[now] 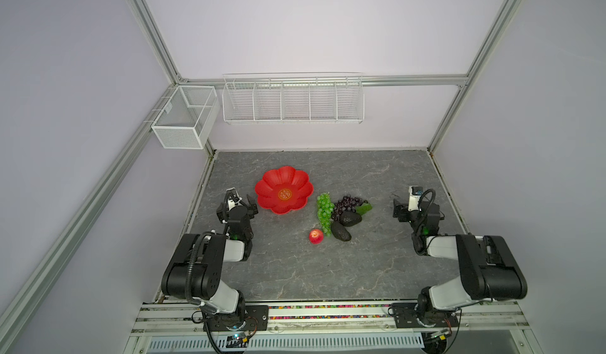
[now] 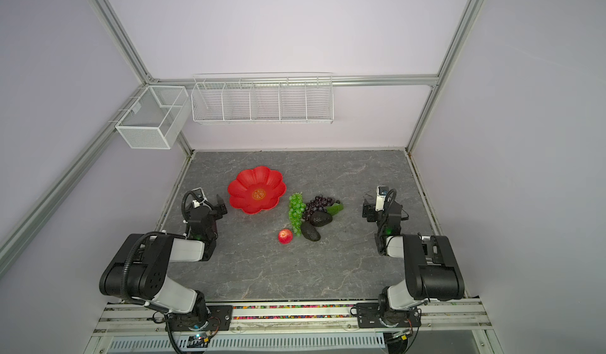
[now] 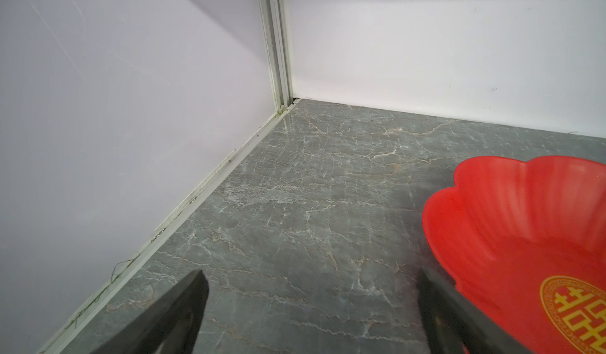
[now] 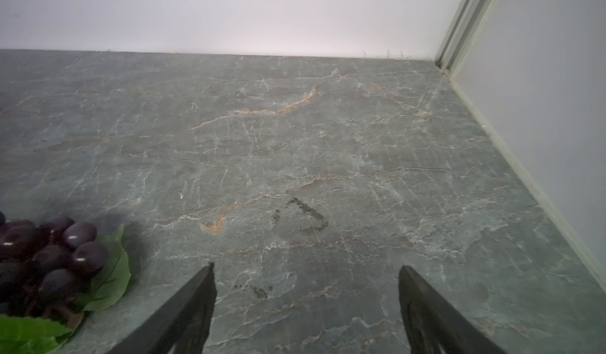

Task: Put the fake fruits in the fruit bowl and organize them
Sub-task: 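Reach the left gripper to the green grapes while the right gripper reaches the avocados, then grasp the green grapes with the left gripper and lower them into the red bowl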

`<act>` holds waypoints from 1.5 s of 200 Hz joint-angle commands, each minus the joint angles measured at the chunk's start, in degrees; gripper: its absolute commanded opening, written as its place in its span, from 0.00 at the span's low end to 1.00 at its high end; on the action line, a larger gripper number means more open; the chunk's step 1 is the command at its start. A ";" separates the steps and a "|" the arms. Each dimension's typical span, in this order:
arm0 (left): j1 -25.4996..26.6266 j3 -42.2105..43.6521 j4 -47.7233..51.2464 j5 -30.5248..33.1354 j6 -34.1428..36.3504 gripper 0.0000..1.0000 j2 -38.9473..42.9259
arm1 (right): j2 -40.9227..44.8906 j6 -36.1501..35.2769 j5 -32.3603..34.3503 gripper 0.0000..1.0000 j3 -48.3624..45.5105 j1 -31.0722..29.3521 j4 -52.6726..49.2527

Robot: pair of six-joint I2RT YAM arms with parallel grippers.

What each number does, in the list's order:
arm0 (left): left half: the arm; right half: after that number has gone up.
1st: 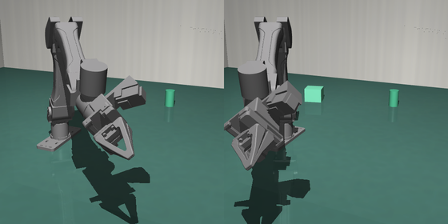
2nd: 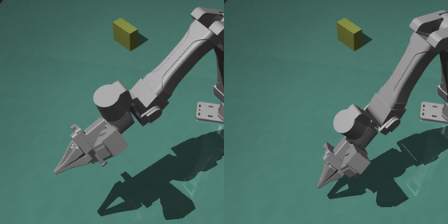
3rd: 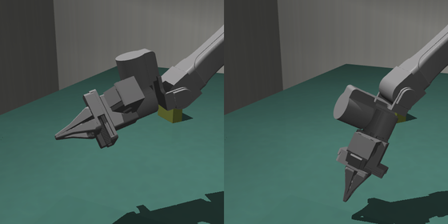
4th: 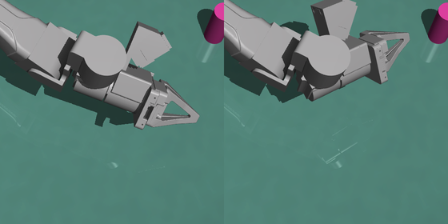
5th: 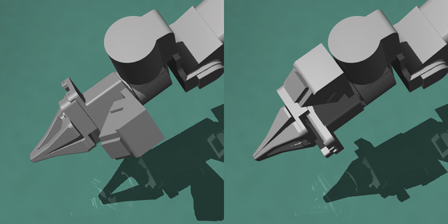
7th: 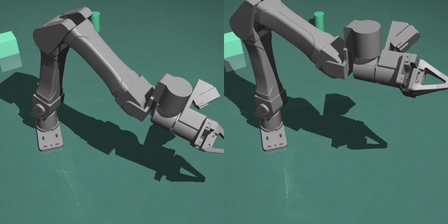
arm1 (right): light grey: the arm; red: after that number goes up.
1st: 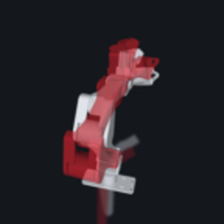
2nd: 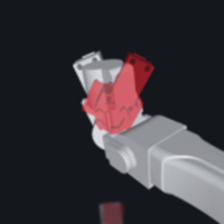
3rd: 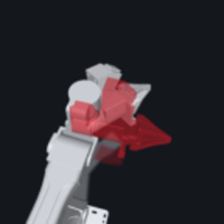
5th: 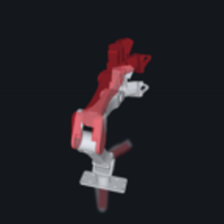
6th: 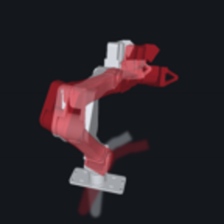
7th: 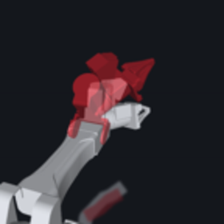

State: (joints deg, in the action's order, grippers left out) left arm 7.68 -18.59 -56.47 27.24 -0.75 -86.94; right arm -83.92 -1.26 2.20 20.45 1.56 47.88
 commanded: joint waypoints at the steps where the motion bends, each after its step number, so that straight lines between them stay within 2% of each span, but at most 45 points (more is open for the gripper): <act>1: 2.55 1.14 1.45 6.42 1.72 0.99 8.26 | 10.08 -0.56 5.75 0.88 -0.94 -2.56 -4.17; 15: 6.33 -0.16 9.44 11.10 5.50 0.99 16.15 | 17.25 2.49 10.56 0.88 5.01 -5.65 -22.01; 26: 8.96 -5.63 25.91 14.93 3.22 1.00 22.62 | 20.92 4.86 8.45 0.88 9.54 -8.00 -32.69; 35: 9.04 -12.01 41.46 10.37 -2.04 0.97 26.24 | 23.06 6.19 6.99 0.88 11.69 -10.84 -38.89; 42: 9.52 -16.65 49.88 6.37 -6.61 0.94 27.06 | 24.61 6.56 5.88 0.88 12.64 -12.83 -42.23; 49: 10.89 -20.66 56.36 3.01 -10.30 0.94 26.58 | 25.79 6.81 6.61 0.88 13.10 -17.55 -45.16; 63: 17.24 -28.29 67.76 -1.68 -14.70 0.94 22.67 | 27.61 8.71 7.95 0.88 13.39 -23.28 -49.54; 82: 26.00 -36.74 78.77 -9.04 -19.24 0.93 13.20 | 29.80 12.60 4.33 0.88 11.69 -27.69 -51.16; 95: 28.90 -39.88 79.35 -18.26 -21.83 0.88 6.72 | 30.04 15.26 1.88 0.88 10.04 -29.94 -49.95; 105: 31.23 -41.63 77.40 -21.40 -22.53 0.86 2.77 | 29.49 15.76 -0.66 0.88 8.87 -31.65 -48.19; 126: 34.60 -48.17 79.01 -22.06 -21.19 0.86 -5.83 | 27.44 14.72 -4.68 0.88 8.56 -35.51 -45.76; 140: 34.77 -53.87 84.27 -22.27 -21.44 0.86 -11.08 | 26.09 12.87 -8.05 0.88 10.02 -38.12 -45.83; 162: 34.85 -57.97 85.88 -22.47 -21.27 0.86 -17.49 | 24.72 11.28 -10.02 0.88 10.52 -40.90 -44.09; 244: 34.85 -63.75 85.13 -27.31 -21.13 0.83 -27.60 | 21.80 10.86 -10.83 0.88 10.75 -41.25 -41.59; 300: 34.83 -66.39 83.75 -27.57 -22.01 0.64 -32.26 | 20.65 10.55 -10.99 0.88 11.28 -41.25 -41.85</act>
State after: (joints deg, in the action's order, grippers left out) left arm 42.65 -83.57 27.16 -0.19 -21.45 -118.13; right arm -62.65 10.33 -7.81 30.55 -39.48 4.89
